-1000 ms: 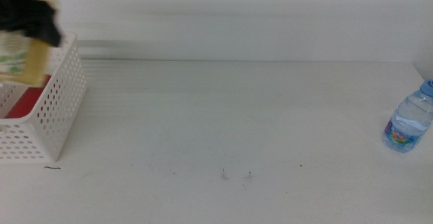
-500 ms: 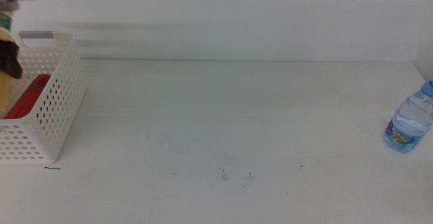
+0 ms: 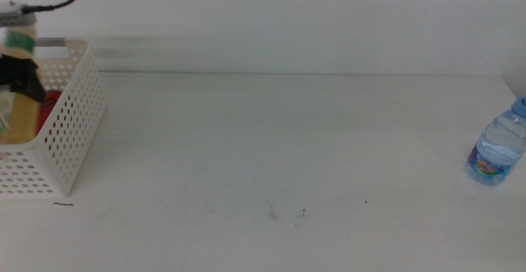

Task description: Use arms to grab the bottles and put them into the dustbin to the left of the table.

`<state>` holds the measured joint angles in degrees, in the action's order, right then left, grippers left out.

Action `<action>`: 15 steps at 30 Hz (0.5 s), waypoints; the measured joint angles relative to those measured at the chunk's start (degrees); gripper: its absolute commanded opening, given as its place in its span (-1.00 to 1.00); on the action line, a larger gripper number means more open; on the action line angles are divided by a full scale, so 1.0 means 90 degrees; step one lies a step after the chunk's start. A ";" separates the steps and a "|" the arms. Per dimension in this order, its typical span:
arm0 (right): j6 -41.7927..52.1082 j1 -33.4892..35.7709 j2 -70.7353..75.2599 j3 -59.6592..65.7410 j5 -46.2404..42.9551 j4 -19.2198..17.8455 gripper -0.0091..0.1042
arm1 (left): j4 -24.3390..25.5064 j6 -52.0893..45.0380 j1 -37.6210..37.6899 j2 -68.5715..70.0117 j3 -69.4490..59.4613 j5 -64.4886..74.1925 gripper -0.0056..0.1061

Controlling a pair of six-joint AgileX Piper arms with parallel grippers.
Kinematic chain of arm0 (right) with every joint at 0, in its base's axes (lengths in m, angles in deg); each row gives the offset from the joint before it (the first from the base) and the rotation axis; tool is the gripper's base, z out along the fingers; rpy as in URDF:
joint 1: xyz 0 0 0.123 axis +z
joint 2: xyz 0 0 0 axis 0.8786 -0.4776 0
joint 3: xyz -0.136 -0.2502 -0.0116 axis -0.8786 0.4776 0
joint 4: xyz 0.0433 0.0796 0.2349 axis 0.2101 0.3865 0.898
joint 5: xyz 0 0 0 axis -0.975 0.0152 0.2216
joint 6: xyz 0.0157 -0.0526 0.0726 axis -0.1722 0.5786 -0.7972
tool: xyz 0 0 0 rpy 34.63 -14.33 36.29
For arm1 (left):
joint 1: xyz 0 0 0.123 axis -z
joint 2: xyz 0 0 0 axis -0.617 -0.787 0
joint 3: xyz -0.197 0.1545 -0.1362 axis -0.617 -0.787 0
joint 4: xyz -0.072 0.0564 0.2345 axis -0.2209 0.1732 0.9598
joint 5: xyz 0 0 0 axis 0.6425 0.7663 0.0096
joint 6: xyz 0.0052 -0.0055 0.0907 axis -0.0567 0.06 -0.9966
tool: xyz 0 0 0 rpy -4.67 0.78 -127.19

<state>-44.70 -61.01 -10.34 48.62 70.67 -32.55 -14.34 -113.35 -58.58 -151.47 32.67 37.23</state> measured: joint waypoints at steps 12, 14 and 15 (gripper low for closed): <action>0.0000 0.0000 0.0000 0.0000 0.0000 0.0000 0.76 | -0.0528 0.0069 0.0050 0.1057 0.0706 0.1177 0.78; 0.0000 0.0000 0.0000 0.0000 0.0000 0.0000 0.76 | -0.0852 -0.0134 0.0115 0.1470 0.0694 0.1203 0.78; 0.0000 0.0000 0.0000 0.0000 0.0000 0.0000 0.76 | -0.1000 -0.0340 0.0185 0.1690 0.0686 0.1203 0.78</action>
<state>-44.70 -61.01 -10.34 48.62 70.67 -32.55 -23.34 -116.41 -56.92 -136.25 38.84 48.07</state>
